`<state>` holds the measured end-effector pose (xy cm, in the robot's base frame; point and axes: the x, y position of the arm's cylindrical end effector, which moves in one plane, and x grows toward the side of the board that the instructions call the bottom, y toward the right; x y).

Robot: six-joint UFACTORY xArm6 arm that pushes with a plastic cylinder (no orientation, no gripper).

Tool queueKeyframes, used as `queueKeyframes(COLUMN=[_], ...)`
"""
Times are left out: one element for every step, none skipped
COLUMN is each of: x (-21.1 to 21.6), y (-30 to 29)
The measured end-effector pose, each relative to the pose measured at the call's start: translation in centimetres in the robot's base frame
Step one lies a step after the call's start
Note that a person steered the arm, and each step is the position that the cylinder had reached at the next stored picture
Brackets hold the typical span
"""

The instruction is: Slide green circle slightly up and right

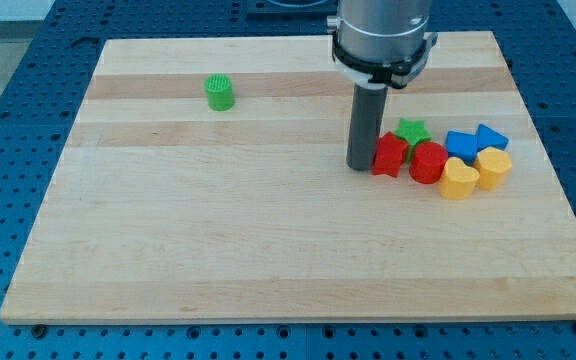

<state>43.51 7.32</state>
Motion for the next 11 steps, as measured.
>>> queueKeyframes(x=[-1.6,-2.7,-2.7,-2.7,-2.5,-2.5,-2.5,-2.5,-2.6,-5.3,-10.5], y=[1.2,2.4,2.6,2.2,-2.3,-8.3,-13.0,-16.7,-19.6,-21.0,-20.4])
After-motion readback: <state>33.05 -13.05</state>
